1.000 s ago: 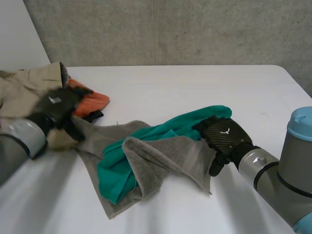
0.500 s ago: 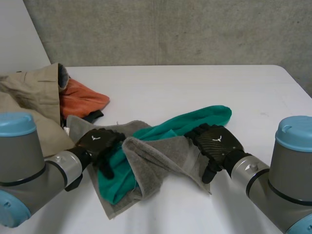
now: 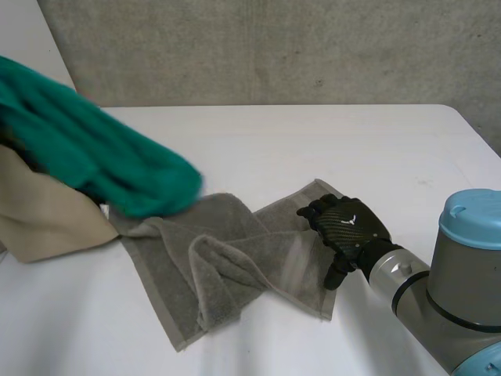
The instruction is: Fold the laundry.
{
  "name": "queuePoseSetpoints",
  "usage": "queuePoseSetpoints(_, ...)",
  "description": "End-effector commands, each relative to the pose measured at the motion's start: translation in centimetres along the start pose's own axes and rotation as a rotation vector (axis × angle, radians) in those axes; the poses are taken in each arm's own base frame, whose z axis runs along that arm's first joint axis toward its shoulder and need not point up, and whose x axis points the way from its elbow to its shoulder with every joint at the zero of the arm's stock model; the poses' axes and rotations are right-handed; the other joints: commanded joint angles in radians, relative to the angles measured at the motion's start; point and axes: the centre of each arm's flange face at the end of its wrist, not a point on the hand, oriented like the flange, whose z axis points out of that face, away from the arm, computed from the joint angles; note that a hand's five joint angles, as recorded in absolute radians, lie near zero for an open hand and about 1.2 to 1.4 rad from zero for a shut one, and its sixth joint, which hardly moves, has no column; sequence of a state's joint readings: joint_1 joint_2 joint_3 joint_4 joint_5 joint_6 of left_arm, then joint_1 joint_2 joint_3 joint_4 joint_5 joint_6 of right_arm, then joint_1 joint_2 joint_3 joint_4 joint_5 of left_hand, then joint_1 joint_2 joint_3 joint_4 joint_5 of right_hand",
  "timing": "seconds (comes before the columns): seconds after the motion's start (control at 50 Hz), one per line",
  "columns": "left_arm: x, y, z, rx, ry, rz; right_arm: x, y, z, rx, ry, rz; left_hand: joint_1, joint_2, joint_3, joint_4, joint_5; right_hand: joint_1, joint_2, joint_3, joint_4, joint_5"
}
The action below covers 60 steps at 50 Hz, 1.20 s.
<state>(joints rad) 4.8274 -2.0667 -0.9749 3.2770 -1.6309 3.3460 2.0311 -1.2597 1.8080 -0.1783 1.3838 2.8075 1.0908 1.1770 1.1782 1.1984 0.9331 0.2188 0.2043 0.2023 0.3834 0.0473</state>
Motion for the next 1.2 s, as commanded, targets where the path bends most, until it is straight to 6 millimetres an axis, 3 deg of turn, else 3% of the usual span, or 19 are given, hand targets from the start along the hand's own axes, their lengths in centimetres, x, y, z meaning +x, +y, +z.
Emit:
queuePoseSetpoints(0.02, -1.2, 3.6, 2.4, -0.094, -0.036, 0.025, -0.1, 0.0, -0.1, -0.001, -0.005, -0.001, 0.07, -0.016, -0.017, -0.037, 0.054, -0.044, -0.03, -0.028, -0.209, -0.047)
queuePoseSetpoints(0.06, 0.0, 4.4, 1.8, -0.127, 0.036, 0.015, -0.1, 0.0, -0.1, -0.004, -0.003, -0.001, -0.656, -0.743, -0.744, -0.764, -0.673, -0.044, -0.03, -0.028, -0.209, -0.047)
queuePoseSetpoints(0.08, 1.3, 5.1, 0.8, -0.161, 0.118, 0.009, -0.1, 0.0, -0.1, -0.004, -0.003, 0.0, -0.916, -1.002, -1.004, -1.024, -0.933, -0.044, -0.03, -0.028, -0.209, -0.047)
queuePoseSetpoints(0.18, 3.7, 5.2, -2.3, -0.196, 0.279, -0.004, 0.2, -0.1, 0.1, 0.001, 0.003, 0.002, -0.916, -1.002, -1.004, -1.024, -0.933, -0.044, -0.03, -0.028, -0.209, -0.047)
queuePoseSetpoints(0.28, 4.4, 3.5, -5.3, -0.181, 0.314, -0.012, 0.7, -0.4, -0.1, 0.004, 0.015, 0.006, -0.916, -1.002, -1.004, -1.024, -0.933, -0.044, -0.03, -0.028, -0.209, -0.047)
queuePoseSetpoints(0.42, 5.9, 2.1, -12.3, -0.239, 0.436, -0.04, 0.9, -1.1, -0.6, -0.004, 0.007, 0.008, -0.916, -1.002, -1.004, -1.024, -0.933, -0.044, -0.03, -0.028, -0.209, -0.047)
queuePoseSetpoints(0.56, 8.0, 4.2, -20.2, -0.362, 0.671, -0.081, 0.2, -1.2, -2.1, -0.139, -0.057, 0.04, -0.916, -1.002, -1.004, -1.024, -0.933, -0.044, -0.03, -0.028, -0.209, -0.047)
queuePoseSetpoints(0.64, 9.1, 5.5, -22.3, -0.406, 0.76, -0.093, -1.1, -1.1, -2.5, -0.143, -0.092, 0.078, -0.916, -1.002, -1.004, -1.024, -0.933, -0.044, -0.03, -0.028, -0.209, -0.047)
queuePoseSetpoints(0.7, 9.7, 6.6, -22.4, -0.418, 0.788, -0.091, -2.0, -1.3, -2.4, -0.121, -0.106, 0.125, -0.916, -1.002, -1.004, -1.024, -0.933, -0.044, -0.03, -0.028, -0.209, -0.047)
queuePoseSetpoints(0.86, 10.6, 10.0, -19.3, -0.385, 0.797, 0.008, -6.2, 0.7, -0.6, -0.105, -0.156, 0.178, -0.916, -1.002, -1.004, -1.024, -0.933, -0.044, -0.03, -0.028, -0.209, -0.047)
queuePoseSetpoints(1.0, 10.3, 11.8, -16.8, -0.395, 0.754, 0.125, -7.9, 1.2, 1.4, -0.059, -0.125, 0.139, -0.916, -1.002, -1.004, -1.024, -0.933, -0.044, -0.03, -0.028, -0.209, -0.047)
queuePoseSetpoints(1.06, 9.8, 12.1, -15.7, -0.401, 0.703, 0.153, -8.4, 1.3, 2.4, -0.039, -0.095, 0.118, -0.404, -0.49, -0.491, -0.511, -0.421, 0.038, 0.052, 0.054, -0.127, 0.035)
queuePoseSetpoints(1.08, 9.6, 12.1, -15.4, -0.405, 0.688, 0.157, -8.4, 1.2, 2.7, -0.032, -0.086, 0.113, -0.172, -0.258, -0.26, -0.28, -0.189, 0.099, 0.113, 0.115, -0.066, 0.096)
queuePoseSetpoints(1.1, 9.2, 12.2, -14.8, -0.405, 0.652, 0.171, -8.4, 1.2, 3.3, -0.026, -0.075, 0.102, 0.225, 0.139, 0.138, 0.118, 0.209, 0.37, 0.384, 0.386, 0.205, 0.367)
queuePoseSetpoints(1.14, 8.6, 12.2, -14.2, -0.406, 0.606, 0.185, -8.2, 1.4, 3.7, -0.029, -0.058, 0.091, 0.305, 0.219, 0.218, 0.198, 0.289, 0.808, 0.822, 0.824, 0.643, 0.805)
queuePoseSetpoints(1.16, 8.3, 12.1, -13.7, -0.403, 0.578, 0.19, -7.9, 1.2, 4.0, -0.025, -0.039, 0.089, 0.306, 0.219, 0.218, 0.198, 0.289, 1.174, 1.188, 1.19, 1.009, 1.171)
queuePoseSetpoints(1.2, 6.5, 11.4, -12.2, -0.396, 0.452, 0.212, -6.8, 0.9, 4.2, -0.018, 0.004, 0.097, 0.306, 0.219, 0.218, 0.198, 0.289, 1.178, 1.192, 1.194, 1.013, 1.174)
